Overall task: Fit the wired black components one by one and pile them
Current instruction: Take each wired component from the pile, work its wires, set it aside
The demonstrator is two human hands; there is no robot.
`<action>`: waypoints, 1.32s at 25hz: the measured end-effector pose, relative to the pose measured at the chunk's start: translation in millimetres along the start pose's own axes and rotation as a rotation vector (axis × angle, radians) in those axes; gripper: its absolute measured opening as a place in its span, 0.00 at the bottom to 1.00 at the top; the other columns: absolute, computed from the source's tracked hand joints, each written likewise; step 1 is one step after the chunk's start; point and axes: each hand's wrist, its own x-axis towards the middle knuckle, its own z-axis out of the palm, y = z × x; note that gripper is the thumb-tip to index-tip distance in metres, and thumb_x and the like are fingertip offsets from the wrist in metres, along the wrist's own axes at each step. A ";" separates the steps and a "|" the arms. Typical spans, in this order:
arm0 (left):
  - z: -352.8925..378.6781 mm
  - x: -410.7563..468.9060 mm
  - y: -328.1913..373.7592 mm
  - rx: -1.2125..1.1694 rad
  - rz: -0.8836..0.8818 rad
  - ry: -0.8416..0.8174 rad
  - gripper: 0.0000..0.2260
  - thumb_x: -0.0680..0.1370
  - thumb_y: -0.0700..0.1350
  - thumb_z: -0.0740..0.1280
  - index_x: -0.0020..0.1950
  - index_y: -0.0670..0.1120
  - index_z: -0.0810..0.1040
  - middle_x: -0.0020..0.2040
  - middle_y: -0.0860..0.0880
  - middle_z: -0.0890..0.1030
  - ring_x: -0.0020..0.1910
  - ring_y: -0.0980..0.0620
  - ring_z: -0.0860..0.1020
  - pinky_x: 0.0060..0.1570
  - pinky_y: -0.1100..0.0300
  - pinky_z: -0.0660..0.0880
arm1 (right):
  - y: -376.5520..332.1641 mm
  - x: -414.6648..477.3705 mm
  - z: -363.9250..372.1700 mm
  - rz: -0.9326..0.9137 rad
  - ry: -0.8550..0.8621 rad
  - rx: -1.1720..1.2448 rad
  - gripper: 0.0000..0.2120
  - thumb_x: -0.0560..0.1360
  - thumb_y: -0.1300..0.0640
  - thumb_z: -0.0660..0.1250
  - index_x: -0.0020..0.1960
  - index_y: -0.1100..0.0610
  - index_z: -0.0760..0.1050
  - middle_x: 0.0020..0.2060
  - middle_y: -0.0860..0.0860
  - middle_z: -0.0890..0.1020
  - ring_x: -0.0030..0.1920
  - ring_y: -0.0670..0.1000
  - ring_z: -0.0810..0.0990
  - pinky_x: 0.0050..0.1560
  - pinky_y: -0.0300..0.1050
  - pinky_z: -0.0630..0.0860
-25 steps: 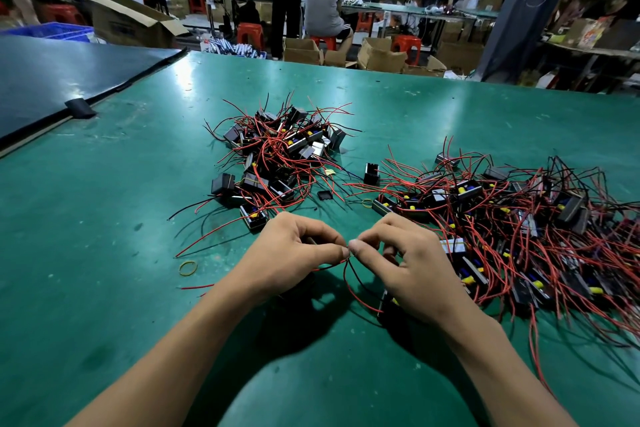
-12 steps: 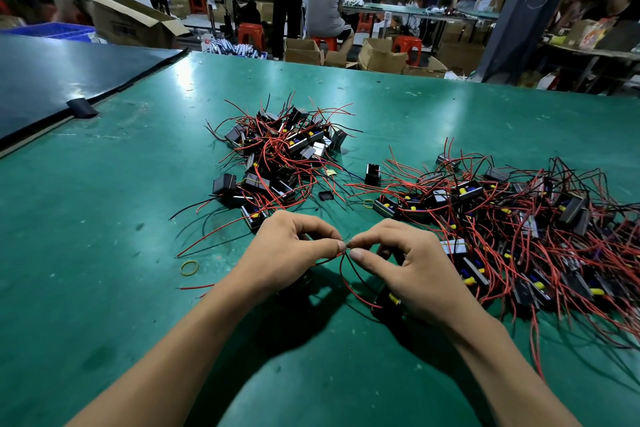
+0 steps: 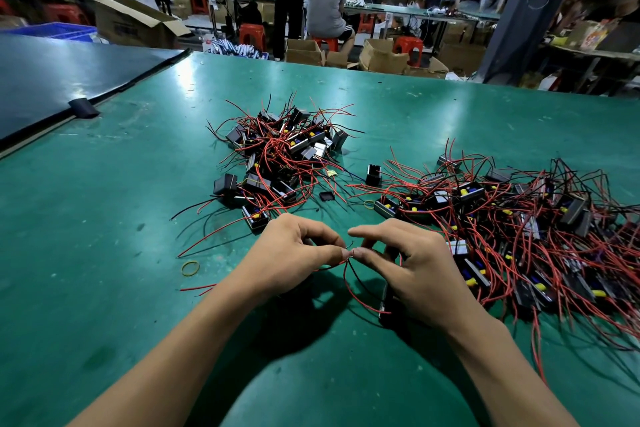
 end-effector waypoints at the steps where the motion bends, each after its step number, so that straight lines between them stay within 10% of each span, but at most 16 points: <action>1: -0.3 0.0 0.0 0.002 0.006 -0.016 0.01 0.72 0.45 0.75 0.40 0.49 0.86 0.29 0.45 0.76 0.31 0.50 0.66 0.33 0.57 0.60 | -0.6 -0.1 -0.2 0.006 -0.017 0.015 0.09 0.75 0.49 0.73 0.52 0.51 0.85 0.42 0.42 0.82 0.36 0.48 0.79 0.38 0.45 0.76; 10: 4.9 -1.9 0.8 0.052 0.077 -0.002 0.01 0.72 0.46 0.75 0.40 0.51 0.86 0.27 0.41 0.77 0.27 0.52 0.66 0.30 0.62 0.62 | -6.0 1.8 5.0 0.480 -0.098 0.378 0.11 0.76 0.52 0.72 0.37 0.55 0.82 0.29 0.48 0.80 0.31 0.44 0.73 0.37 0.41 0.69; 20: 0.5 -0.2 0.6 0.027 0.012 0.036 0.02 0.72 0.46 0.75 0.39 0.50 0.86 0.24 0.51 0.75 0.24 0.56 0.66 0.27 0.66 0.62 | 0.0 -2.1 9.3 -0.015 0.089 0.000 0.06 0.74 0.54 0.76 0.49 0.52 0.83 0.41 0.42 0.82 0.37 0.45 0.79 0.37 0.41 0.75; 33: 6.8 -3.0 2.2 0.071 0.089 0.047 0.02 0.72 0.46 0.75 0.40 0.51 0.85 0.32 0.35 0.78 0.30 0.51 0.68 0.32 0.59 0.64 | 9.0 -1.0 2.4 0.013 0.040 -0.050 0.04 0.77 0.49 0.68 0.49 0.49 0.80 0.43 0.40 0.80 0.41 0.44 0.79 0.42 0.40 0.74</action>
